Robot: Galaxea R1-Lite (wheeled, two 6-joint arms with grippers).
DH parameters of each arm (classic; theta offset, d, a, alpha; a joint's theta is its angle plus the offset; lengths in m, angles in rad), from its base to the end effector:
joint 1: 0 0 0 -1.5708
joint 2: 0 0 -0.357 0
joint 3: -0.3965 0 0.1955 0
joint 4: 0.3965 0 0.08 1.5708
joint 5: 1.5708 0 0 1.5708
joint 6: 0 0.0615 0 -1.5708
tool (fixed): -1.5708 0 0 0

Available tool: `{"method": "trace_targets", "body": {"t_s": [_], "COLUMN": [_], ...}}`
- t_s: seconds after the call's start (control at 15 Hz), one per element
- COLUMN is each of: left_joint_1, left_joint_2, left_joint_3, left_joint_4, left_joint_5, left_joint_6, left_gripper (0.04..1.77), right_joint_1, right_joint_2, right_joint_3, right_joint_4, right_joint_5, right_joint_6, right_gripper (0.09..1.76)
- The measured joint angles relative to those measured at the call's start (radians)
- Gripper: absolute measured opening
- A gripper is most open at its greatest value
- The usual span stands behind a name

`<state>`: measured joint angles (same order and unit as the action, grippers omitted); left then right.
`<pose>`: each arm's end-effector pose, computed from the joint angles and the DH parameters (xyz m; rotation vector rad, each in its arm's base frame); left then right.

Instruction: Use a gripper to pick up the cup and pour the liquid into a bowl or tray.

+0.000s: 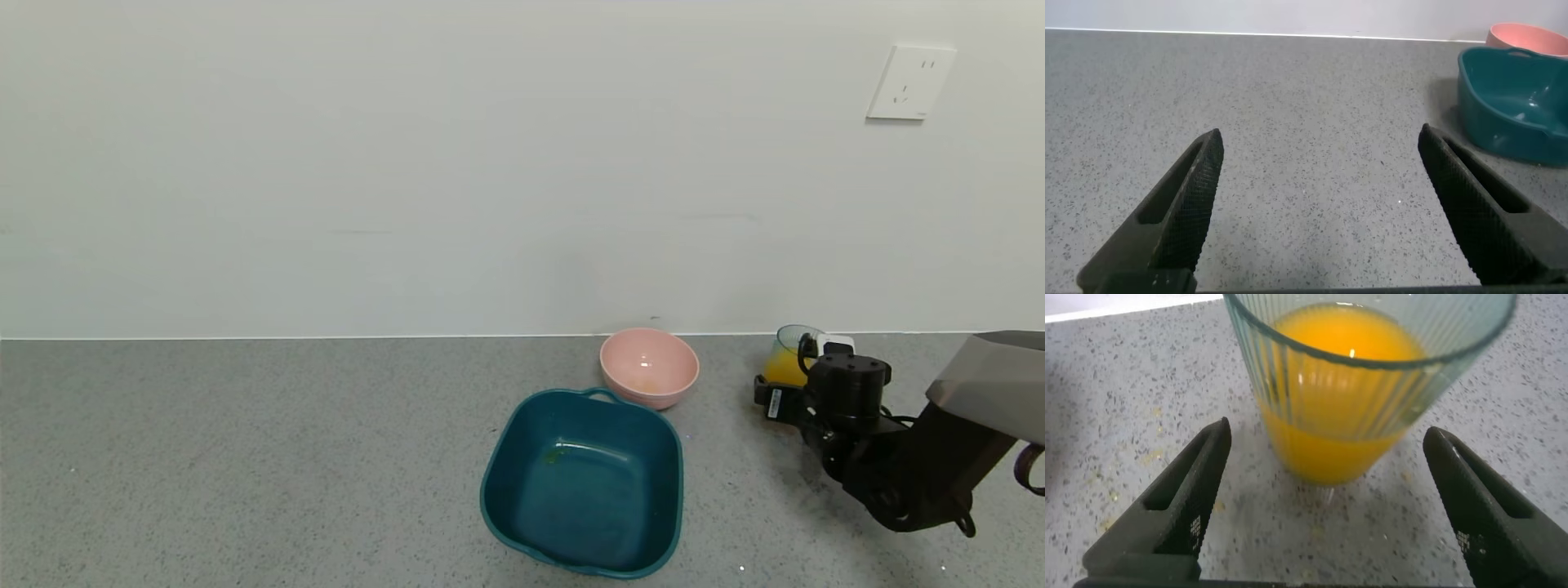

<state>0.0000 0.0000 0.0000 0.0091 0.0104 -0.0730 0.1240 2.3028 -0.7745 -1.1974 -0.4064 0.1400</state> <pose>-0.0352 0.0006 0.0742 -0.0730 0.0087 0.0107 0.4503 0.0316 0.0442 0.0509 0.3000 -0.3015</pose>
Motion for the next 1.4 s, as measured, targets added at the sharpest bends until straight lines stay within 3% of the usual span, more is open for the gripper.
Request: {"method": "trace_targets", "body": {"t_s": [0.8, 1.4], "left_joint_1": [0.000, 0.000], "left_joint_2": [0.000, 0.000], "left_joint_3": [0.000, 0.000], "left_joint_4": [0.000, 0.000], "left_joint_5": [0.000, 0.000], "left_joint_6": [0.000, 0.000], "left_gripper": [1.72, 1.72], "right_joint_1": [0.000, -0.018], "right_joint_2": [0.134, 0.188], "right_joint_3": [-0.141, -0.226], "right_joint_4": [-0.085, -0.105], "right_joint_5": [-0.106, -0.111], "right_joint_6": [-0.013, -0.051], "right_gripper": [1.71, 1.71]}}
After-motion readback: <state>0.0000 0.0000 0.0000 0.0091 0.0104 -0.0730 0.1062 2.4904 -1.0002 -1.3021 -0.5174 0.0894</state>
